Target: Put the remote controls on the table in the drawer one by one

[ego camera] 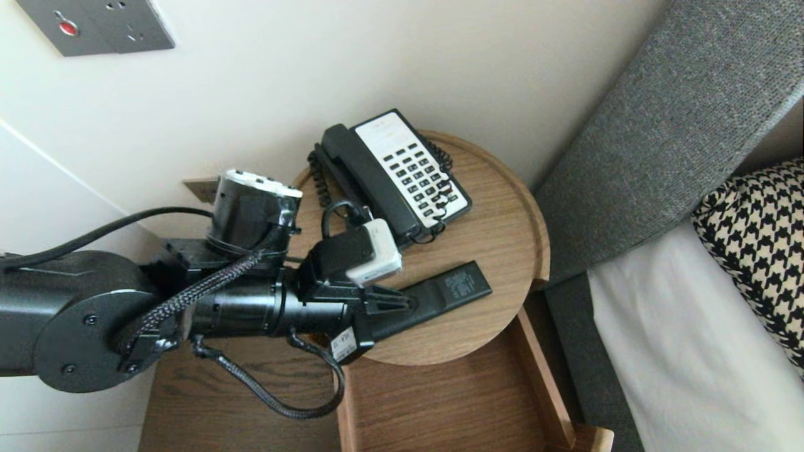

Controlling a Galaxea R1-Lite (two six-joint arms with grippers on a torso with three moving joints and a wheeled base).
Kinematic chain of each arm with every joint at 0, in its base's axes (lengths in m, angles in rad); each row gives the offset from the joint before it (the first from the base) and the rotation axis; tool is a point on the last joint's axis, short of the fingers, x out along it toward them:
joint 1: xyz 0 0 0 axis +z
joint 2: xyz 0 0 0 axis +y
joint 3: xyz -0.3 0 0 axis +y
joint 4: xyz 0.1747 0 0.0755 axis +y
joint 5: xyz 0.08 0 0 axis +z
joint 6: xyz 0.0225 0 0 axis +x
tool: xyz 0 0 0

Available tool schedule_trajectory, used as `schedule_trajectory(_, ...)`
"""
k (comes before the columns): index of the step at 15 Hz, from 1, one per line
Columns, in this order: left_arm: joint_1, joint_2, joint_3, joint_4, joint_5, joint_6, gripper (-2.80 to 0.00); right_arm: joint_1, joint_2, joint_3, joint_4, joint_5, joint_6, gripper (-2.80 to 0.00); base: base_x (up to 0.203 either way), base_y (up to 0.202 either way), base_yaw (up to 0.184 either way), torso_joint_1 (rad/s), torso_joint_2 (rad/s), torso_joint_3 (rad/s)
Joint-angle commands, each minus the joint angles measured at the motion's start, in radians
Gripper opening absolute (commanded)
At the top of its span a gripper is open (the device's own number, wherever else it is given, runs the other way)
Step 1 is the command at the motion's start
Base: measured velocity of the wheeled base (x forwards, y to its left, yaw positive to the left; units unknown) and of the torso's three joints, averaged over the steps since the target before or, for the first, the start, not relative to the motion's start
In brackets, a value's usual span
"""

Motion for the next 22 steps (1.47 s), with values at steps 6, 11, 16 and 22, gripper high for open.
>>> schedule_trajectory(6,-0.034,0.022,-0.028,-0.004,0.009,0.006,0.00,0.000,-0.003,0.000,0.001,0.000,0.000,-2.80,0.000,0.000,0.000,0.000,0.00,0.000)
schedule_trajectory(11,-0.033,0.110,-0.063,-0.001,0.008,0.015,0.00,0.000,-0.003,0.000,0.000,0.000,0.001,-2.80,0.000,0.000,0.000,0.000,0.00,0.000)
schedule_trajectory(16,-0.014,0.161,-0.094,0.004,0.002,0.013,0.00,0.000,-0.003,0.000,0.001,0.000,0.000,-2.80,0.000,0.000,0.000,0.000,0.00,0.000)
schedule_trajectory(22,-0.002,0.192,-0.143,0.003,0.001,0.009,0.00,0.000,-0.003,0.000,0.001,0.000,0.000,-2.80,0.000,0.000,0.000,0.000,0.00,0.000)
